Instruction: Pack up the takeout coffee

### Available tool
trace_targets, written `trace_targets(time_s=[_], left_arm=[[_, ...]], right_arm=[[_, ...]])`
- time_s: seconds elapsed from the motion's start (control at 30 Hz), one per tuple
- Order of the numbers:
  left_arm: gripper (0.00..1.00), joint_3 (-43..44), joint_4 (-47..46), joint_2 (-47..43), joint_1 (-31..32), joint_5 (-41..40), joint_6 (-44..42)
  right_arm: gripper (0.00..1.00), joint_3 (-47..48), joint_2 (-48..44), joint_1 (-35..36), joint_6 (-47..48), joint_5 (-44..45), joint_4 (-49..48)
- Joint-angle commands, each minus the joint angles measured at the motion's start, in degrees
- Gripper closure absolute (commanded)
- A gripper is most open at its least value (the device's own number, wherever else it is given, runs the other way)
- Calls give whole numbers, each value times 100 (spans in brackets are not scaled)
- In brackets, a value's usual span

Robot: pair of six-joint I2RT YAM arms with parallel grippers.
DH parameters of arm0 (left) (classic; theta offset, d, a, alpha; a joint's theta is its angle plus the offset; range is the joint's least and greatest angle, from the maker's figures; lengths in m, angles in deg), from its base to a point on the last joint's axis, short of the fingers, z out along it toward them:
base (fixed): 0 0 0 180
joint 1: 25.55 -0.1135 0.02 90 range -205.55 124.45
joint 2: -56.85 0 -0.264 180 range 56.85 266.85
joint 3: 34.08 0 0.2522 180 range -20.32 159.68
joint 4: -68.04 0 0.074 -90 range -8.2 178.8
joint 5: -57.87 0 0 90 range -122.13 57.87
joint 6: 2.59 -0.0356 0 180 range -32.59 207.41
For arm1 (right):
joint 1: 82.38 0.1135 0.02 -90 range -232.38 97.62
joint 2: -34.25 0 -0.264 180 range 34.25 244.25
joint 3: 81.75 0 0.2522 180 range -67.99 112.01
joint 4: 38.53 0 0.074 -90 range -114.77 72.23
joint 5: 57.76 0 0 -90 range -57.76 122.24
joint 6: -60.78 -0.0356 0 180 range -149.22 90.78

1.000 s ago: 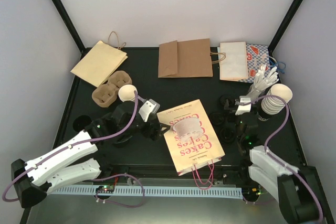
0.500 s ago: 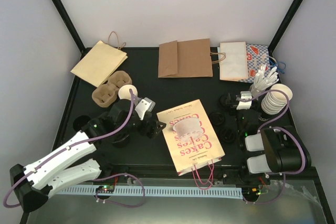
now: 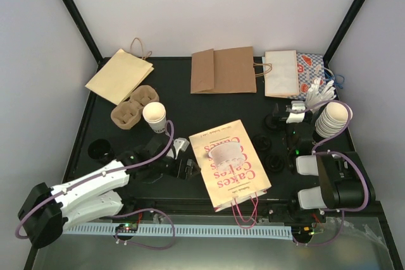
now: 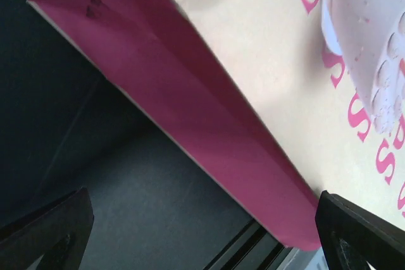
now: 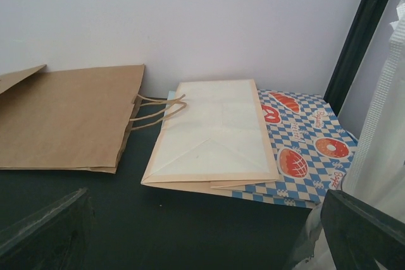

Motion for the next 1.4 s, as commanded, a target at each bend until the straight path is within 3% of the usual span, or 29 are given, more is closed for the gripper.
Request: trace_targets(time_s=[0.0,0.17,0.43,0.63,0.8,0.93,1.1,1.37], left_arm=[[3,81,-1194,209,-30,105,513],[11,224,-2211,925,-38,191,746],[22,746,-2911,1762,-104,78,732],[53,939,-2859,1834,-306,0,723],[72,1012,-2701,1772,-646,52,592],[69,1262,-2554,1962,-751,341,495],[31,1174,-2423,1939,-754,456,577],[27,876,-2265,1636,-685,650,676]], right_arm=[[0,106,1,-59,-79,-44,-22],[0,106,2,-63,-83,-43,-16],[0,106,2,-65,-81,-54,-20],[0,108,2,-75,-81,-51,-15],[0,115,2,-70,-85,-55,-17],[0,115,2,-70,-82,-56,-13],[0,115,2,-74,-83,-54,-5],[0,115,2,-71,-81,-59,-5]])
